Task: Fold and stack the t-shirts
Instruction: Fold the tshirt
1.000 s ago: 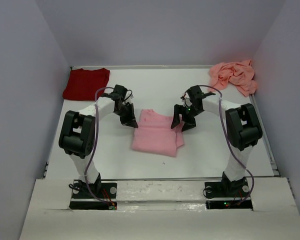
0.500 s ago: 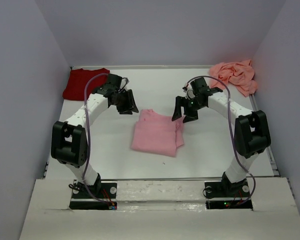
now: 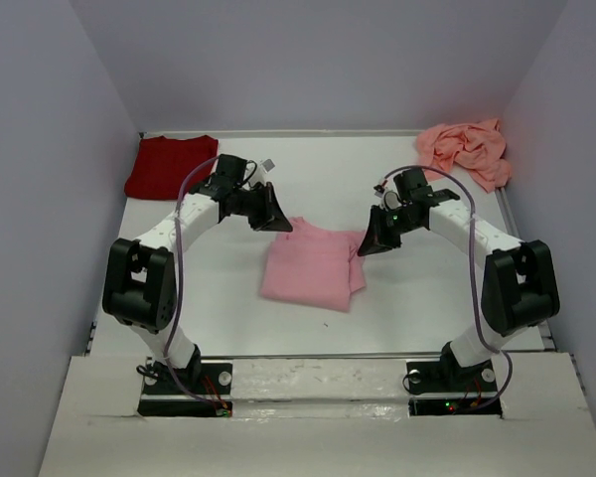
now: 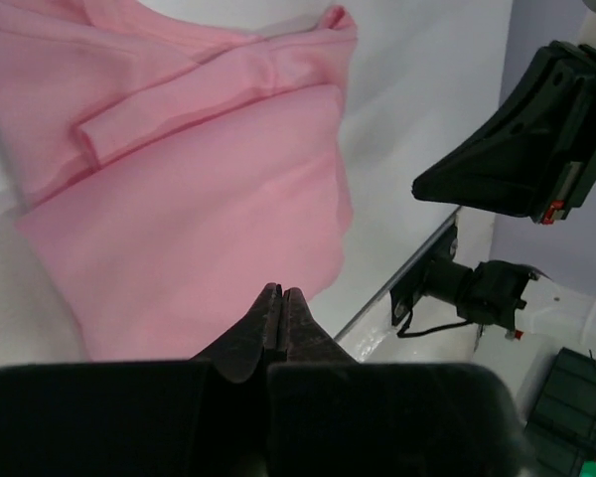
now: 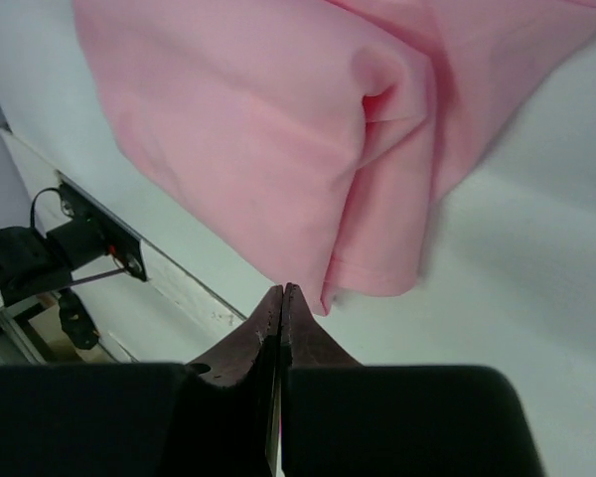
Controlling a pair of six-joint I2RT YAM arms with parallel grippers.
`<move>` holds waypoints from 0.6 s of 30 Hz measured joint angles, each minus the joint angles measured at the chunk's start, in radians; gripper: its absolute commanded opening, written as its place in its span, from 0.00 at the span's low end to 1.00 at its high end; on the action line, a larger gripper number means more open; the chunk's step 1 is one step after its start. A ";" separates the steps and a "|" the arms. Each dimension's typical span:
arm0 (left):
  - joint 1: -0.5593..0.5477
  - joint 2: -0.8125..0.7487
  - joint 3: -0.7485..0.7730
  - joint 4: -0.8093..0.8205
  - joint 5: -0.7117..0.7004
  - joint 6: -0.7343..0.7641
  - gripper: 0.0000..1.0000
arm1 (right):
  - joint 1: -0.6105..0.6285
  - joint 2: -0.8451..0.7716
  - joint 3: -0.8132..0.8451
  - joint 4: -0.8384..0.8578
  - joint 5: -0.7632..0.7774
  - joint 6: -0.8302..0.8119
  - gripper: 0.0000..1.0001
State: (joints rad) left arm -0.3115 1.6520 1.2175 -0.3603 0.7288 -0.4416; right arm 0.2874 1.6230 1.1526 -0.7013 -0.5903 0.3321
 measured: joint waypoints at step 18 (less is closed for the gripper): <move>-0.187 0.106 -0.032 0.192 0.161 -0.066 0.00 | 0.115 -0.024 -0.238 0.312 -0.202 0.251 0.00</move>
State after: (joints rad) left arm -0.4984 1.7584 1.1854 -0.1680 0.8898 -0.5079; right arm 0.4026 1.5986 0.9146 -0.3889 -0.7925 0.5827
